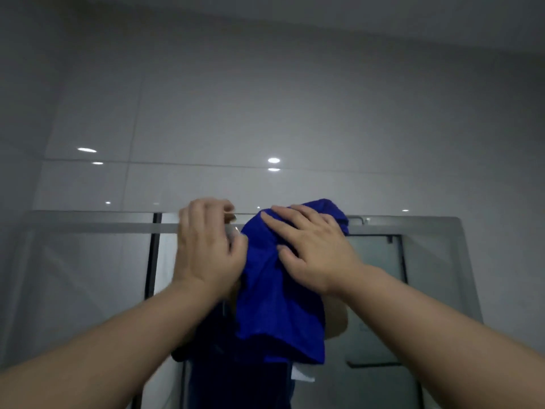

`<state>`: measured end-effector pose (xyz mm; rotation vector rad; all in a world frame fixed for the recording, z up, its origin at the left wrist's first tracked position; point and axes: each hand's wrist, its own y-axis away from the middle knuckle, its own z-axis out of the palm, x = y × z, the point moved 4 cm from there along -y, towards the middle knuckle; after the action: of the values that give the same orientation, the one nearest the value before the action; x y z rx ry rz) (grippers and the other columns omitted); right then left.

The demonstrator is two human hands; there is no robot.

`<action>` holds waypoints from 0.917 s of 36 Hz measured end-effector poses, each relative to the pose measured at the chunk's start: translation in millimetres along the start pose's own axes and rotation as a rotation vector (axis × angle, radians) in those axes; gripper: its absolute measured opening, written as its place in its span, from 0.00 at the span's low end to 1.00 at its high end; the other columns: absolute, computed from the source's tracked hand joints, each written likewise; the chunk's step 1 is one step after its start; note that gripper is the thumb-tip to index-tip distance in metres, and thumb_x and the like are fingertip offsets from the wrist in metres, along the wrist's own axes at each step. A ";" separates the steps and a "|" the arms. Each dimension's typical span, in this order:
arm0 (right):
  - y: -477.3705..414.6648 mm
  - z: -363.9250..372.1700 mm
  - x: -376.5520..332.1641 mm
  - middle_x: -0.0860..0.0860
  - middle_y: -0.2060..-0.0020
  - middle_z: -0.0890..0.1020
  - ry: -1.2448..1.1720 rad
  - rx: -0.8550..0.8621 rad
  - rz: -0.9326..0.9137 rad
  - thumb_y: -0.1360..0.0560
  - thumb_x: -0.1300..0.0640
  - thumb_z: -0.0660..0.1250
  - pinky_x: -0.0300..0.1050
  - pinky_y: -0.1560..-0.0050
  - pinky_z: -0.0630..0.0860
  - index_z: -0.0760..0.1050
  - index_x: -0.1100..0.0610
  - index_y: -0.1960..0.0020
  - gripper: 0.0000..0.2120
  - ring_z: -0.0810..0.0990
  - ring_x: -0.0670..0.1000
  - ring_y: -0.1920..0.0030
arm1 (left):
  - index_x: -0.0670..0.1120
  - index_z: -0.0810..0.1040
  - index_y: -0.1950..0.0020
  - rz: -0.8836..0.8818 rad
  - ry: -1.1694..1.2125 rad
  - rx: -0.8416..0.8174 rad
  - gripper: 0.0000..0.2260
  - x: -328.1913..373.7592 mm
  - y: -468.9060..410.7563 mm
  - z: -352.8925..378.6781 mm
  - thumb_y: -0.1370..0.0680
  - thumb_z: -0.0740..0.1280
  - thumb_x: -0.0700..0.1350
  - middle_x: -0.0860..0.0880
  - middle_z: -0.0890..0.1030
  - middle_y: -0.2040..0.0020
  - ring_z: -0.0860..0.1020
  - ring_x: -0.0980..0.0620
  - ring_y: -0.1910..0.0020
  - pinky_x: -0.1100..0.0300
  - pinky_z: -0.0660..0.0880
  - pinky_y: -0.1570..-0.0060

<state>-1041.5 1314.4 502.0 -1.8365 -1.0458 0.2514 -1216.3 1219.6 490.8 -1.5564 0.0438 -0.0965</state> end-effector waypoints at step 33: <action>-6.1 21.2 47.9 0.50 0.57 0.72 -0.041 0.638 0.371 0.23 0.52 0.58 0.58 0.40 0.68 0.74 0.54 0.52 0.09 0.68 0.53 0.54 | 0.46 0.76 0.27 -0.019 -0.514 0.018 0.27 -103.7 -4.4 -50.7 0.22 0.61 0.57 0.43 0.79 0.30 0.73 0.39 0.29 0.39 0.68 0.25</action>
<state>-1027.9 1364.8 508.7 -1.4211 -0.5462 0.7546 -1324.2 1178.3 491.0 -1.5233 -0.3758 0.2882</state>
